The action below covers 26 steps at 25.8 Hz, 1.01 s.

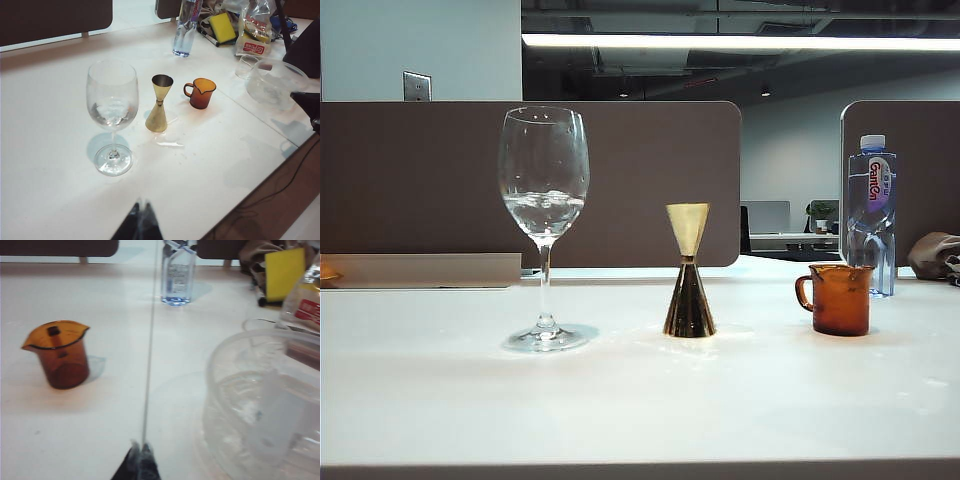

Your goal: Pick up the small amber measuring cup and pour the water in it into the jigger, then pick up the jigger and pour the water in it into the wine glass.

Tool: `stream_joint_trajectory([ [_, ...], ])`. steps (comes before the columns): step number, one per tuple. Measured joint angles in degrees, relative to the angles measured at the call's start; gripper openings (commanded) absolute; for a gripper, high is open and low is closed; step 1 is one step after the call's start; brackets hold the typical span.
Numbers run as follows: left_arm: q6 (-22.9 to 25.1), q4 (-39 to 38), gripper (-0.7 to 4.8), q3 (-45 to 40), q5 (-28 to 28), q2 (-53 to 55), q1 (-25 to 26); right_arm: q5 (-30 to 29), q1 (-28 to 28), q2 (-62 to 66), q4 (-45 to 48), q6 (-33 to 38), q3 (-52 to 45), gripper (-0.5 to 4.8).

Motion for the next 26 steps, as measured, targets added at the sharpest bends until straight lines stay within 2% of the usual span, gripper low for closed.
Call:
stream_joint_trajectory([
  [20, 0.52, 0.00, -0.02, -0.04, -0.04, -1.70, 0.39, 0.15, -0.96, 0.00, 0.00, 0.04, 0.00, 0.00],
  [21, 3.02, 2.34, -0.02, -0.96, -0.04, -4.57, 1.88, 0.15, -0.96, 0.00, 0.00, 0.07, 0.00, -0.01],
  [23, 8.07, 15.69, -0.02, -6.58, -1.16, -10.99, 5.79, 0.15, -0.96, 0.00, 0.00, 0.07, 0.00, -0.01],
  [26, 11.93, 30.75, -0.02, -13.92, -3.21, -17.05, 9.09, 0.15, -0.96, 0.00, -0.02, 0.11, 0.00, -0.01],
])
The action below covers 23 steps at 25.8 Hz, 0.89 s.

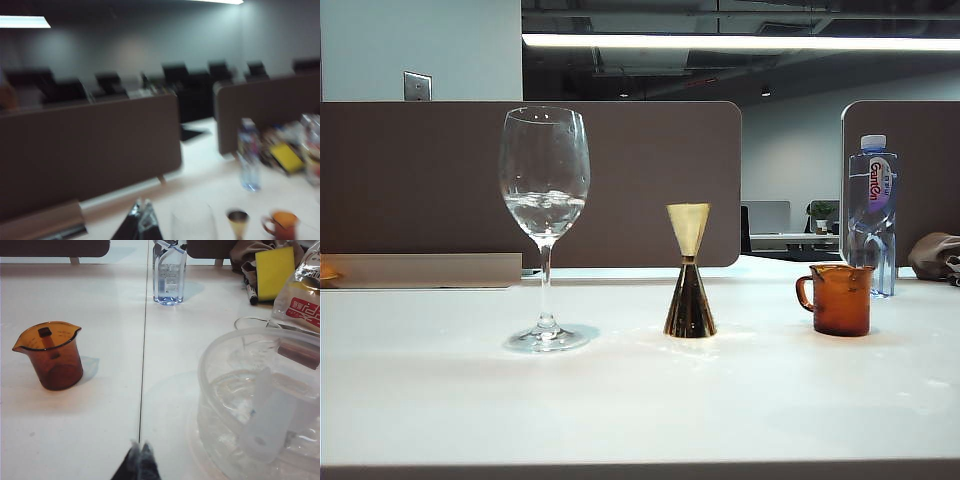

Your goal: Pick up the small amber measuring cup and pour the water in it into the jigger, then pick up the jigger and pour the water in it into the wine glass.

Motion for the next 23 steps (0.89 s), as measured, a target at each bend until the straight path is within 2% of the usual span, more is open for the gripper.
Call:
stream_joint_trajectory([
  [7, 1.14, 13.70, -0.02, -11.15, -0.31, 0.46, 2.75, -0.04, 0.04, -0.04, 0.02, 0.00, 0.00, -0.01],
  [15, -5.35, 25.99, -0.02, -26.27, -3.74, 0.44, 4.09, -0.02, 0.04, -0.04, 0.02, 0.00, 0.00, -0.01],
  [23, -5.77, 25.59, -0.02, -33.79, -5.16, 0.46, 4.09, -0.02, 0.04, -0.04, 0.02, 0.00, 0.00, -0.01],
])
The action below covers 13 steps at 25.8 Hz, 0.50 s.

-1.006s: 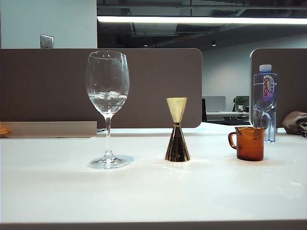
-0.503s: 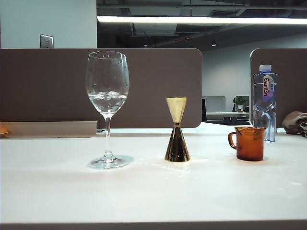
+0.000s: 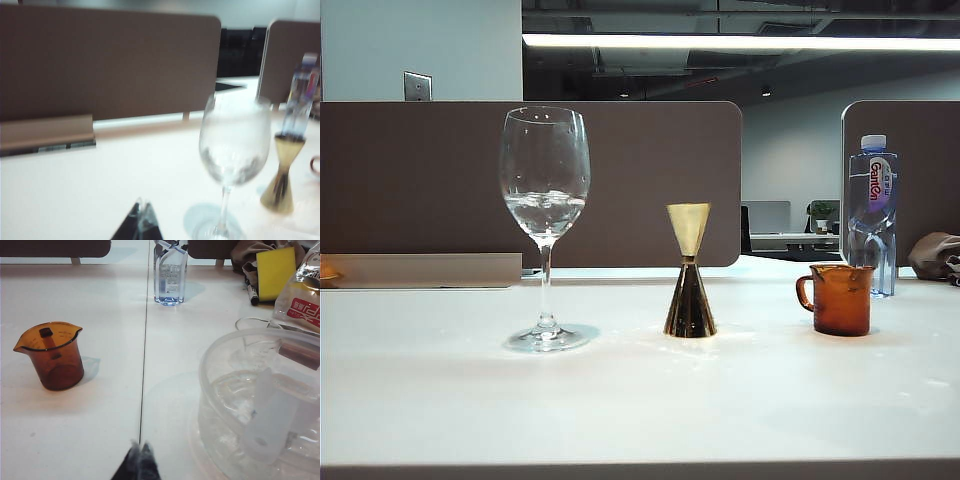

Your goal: Pick up the small amber measuring cup and pour the water in it into the jigger, then pick up the jigger and pour the water in it into the wine glass.

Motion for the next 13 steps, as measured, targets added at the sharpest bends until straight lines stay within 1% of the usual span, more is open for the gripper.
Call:
stream_joint_trajectory([
  [6, 0.00, -6.10, -0.02, 0.11, -3.67, 0.00, 0.50, 0.00, 0.00, 0.00, 0.00, 0.02, 0.00, -0.01],
  [8, -0.50, -9.27, -0.02, 0.11, -3.78, 0.00, 2.19, 0.00, 0.00, 0.00, 0.00, 0.00, 0.00, -0.01],
  [13, -3.65, -17.59, -0.02, 0.11, -3.78, -0.02, 6.75, 0.00, 0.00, 0.00, 0.00, 0.02, 0.00, -0.01],
])
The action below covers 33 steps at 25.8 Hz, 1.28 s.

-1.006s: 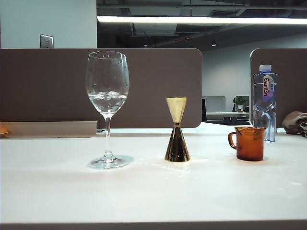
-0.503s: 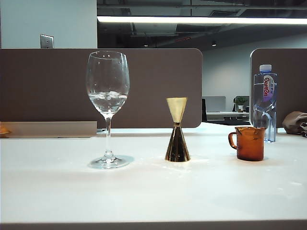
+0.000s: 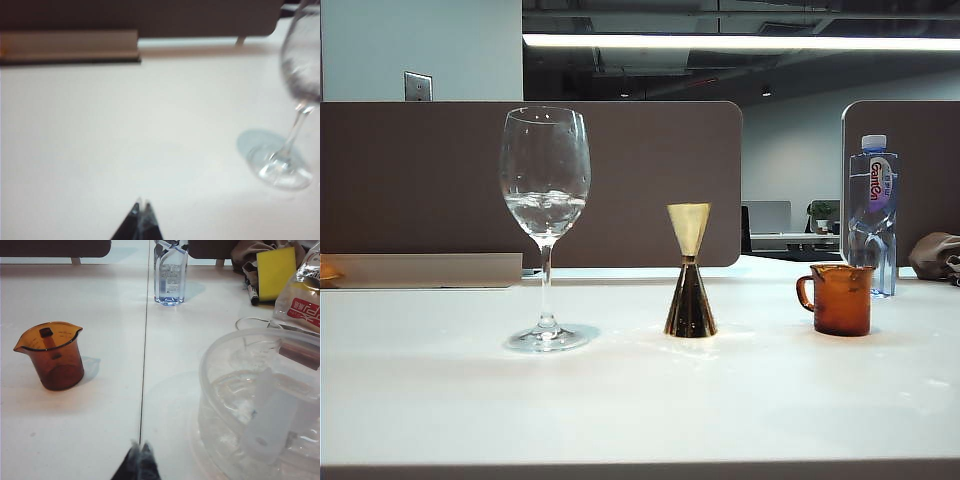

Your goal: Pick up the small amber measuring cup and pour the water in it into the jigger, then pick up the jigger and pour the water in it into the wine glass.

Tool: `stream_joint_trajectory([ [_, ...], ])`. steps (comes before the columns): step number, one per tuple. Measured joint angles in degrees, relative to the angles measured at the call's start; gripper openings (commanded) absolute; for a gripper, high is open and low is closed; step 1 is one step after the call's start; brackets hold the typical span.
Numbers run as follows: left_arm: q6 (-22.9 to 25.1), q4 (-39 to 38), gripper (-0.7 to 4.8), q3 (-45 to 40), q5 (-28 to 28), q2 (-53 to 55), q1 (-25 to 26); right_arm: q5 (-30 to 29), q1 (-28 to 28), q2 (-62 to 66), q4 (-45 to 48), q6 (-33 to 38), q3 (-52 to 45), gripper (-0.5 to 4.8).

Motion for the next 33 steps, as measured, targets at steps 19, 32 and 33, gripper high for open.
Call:
stream_joint_trajectory([
  [19, -0.92, -1.27, -0.02, 0.17, 5.77, 0.00, 12.98, 0.00, 0.00, 0.00, 0.00, -0.02, 0.00, -0.01],
  [32, -0.92, -1.27, -0.02, 0.17, 5.77, -0.02, 12.98, 0.00, 0.00, 0.00, 0.00, 0.00, 0.00, -0.01],
  [33, -0.92, -1.27, -0.02, 0.17, 5.77, -0.02, 12.98, 0.00, 0.00, 0.00, 0.00, 0.00, 0.00, -0.01],
])
